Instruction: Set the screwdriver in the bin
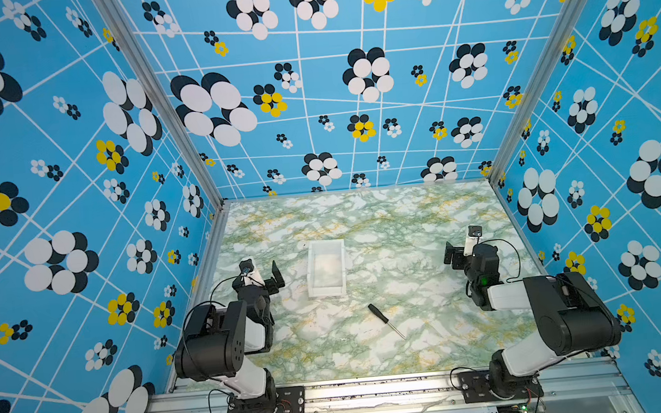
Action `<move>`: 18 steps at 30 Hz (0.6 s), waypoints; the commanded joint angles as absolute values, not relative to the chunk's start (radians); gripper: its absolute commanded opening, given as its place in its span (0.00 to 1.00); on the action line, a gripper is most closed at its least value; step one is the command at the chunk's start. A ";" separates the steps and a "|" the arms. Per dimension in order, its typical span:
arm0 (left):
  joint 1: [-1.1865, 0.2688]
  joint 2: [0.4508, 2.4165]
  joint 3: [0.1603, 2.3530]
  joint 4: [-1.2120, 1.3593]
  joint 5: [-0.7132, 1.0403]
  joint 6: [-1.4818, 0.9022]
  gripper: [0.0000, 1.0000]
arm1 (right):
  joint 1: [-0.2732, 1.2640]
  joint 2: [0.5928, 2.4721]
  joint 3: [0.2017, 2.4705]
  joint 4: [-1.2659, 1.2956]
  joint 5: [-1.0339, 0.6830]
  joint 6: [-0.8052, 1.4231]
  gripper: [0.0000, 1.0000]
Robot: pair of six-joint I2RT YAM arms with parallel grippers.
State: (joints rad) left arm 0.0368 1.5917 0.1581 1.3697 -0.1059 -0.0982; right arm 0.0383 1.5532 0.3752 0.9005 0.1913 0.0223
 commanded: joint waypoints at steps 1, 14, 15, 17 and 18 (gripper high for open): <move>0.032 1.598 0.150 1.395 -0.117 -0.113 0.99 | 0.032 1.544 0.388 0.896 0.178 0.026 0.99; 0.032 1.600 0.152 1.395 -0.105 -0.109 0.99 | 0.031 1.545 0.388 0.896 0.179 0.025 0.99; 0.031 1.599 0.153 1.394 -0.114 -0.112 0.99 | 0.032 1.545 0.387 0.895 0.179 0.025 0.99; 0.032 1.599 0.150 1.394 -0.120 -0.117 0.99 | 0.032 1.544 0.388 0.894 0.179 0.024 0.99; 0.032 1.598 0.151 1.396 -0.120 -0.117 0.99 | 0.032 1.545 0.388 0.896 0.179 0.025 0.99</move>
State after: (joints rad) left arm 0.0368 1.5917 0.1581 1.3693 -0.1059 -0.0986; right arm 0.0383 1.5532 0.3752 0.9005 0.1913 0.0223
